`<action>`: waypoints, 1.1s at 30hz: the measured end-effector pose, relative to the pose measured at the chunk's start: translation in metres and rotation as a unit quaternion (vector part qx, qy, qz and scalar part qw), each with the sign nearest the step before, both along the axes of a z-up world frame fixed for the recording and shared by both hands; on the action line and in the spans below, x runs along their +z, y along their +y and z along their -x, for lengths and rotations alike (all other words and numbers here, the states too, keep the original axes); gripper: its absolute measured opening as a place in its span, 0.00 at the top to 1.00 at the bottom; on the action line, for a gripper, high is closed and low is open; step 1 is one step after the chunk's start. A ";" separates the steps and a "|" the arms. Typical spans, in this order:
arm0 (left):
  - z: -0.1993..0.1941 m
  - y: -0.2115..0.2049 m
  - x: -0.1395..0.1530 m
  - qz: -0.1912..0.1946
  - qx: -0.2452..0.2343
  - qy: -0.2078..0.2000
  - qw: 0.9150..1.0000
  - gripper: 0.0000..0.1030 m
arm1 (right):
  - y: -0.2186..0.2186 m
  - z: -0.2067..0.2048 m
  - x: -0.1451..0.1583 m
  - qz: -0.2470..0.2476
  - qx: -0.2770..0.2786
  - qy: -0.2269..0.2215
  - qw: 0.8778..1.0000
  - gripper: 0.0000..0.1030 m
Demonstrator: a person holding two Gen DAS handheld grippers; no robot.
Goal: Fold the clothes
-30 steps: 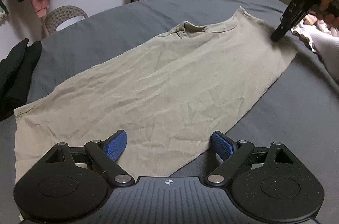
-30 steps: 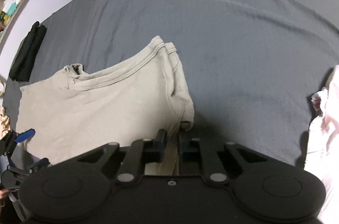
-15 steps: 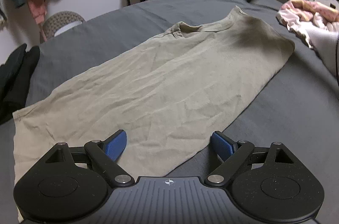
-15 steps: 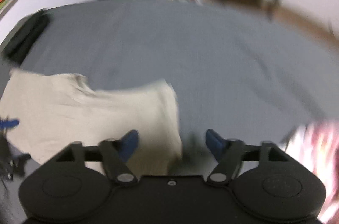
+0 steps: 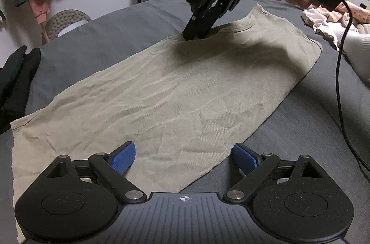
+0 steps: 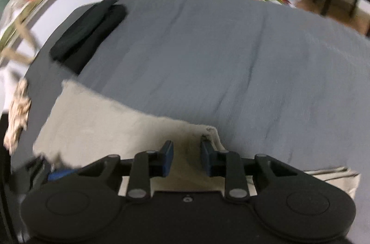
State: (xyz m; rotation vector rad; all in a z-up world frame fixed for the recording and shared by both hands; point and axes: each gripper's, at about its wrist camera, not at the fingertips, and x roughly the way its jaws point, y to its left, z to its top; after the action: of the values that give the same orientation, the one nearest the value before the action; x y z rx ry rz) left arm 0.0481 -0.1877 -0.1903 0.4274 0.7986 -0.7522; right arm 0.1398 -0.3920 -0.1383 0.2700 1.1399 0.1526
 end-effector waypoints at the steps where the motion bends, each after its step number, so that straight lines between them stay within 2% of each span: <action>1: 0.000 0.000 0.000 0.001 -0.002 0.000 1.000 0.11 | -0.002 -0.001 -0.004 -0.004 -0.012 0.005 1.000 0.74; 4: -0.001 0.002 0.000 0.004 -0.006 0.001 1.000 0.11 | -0.007 -0.003 -0.012 -0.017 -0.027 0.012 0.999 0.74; 7: -0.002 0.002 0.000 0.004 -0.009 0.002 1.000 0.11 | -0.011 -0.005 -0.016 -0.024 -0.041 0.015 0.999 0.88; 10: -0.002 0.002 0.001 0.002 -0.012 0.003 1.000 0.11 | -0.019 -0.006 -0.014 -0.035 -0.047 0.018 0.998 0.89; 15: -0.002 0.002 0.000 0.000 -0.016 0.003 1.000 0.11 | -0.018 -0.013 -0.004 -0.009 -0.029 0.008 1.000 0.94; 22: -0.001 0.001 0.001 -0.003 -0.016 0.005 1.000 0.11 | -0.001 -0.028 -0.010 0.052 -0.014 0.011 0.998 0.92; 24: -0.001 0.000 0.001 -0.004 -0.017 0.006 1.000 0.11 | -0.004 -0.028 -0.011 0.036 -0.018 0.019 0.999 0.84; 29: -0.001 0.000 0.001 -0.005 -0.016 0.006 1.000 0.11 | -0.017 -0.026 -0.011 -0.008 -0.011 0.043 0.999 0.77; 33: -0.002 0.000 0.001 -0.005 -0.016 0.006 1.000 0.11 | -0.024 -0.021 -0.009 -0.022 -0.001 0.044 0.999 0.78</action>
State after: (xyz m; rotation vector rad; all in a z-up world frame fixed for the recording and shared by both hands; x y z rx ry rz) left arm 0.0501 -0.1877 -0.1893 0.4457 0.8097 -0.7807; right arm 0.1604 -0.4162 -0.1468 0.3181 1.2252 0.1658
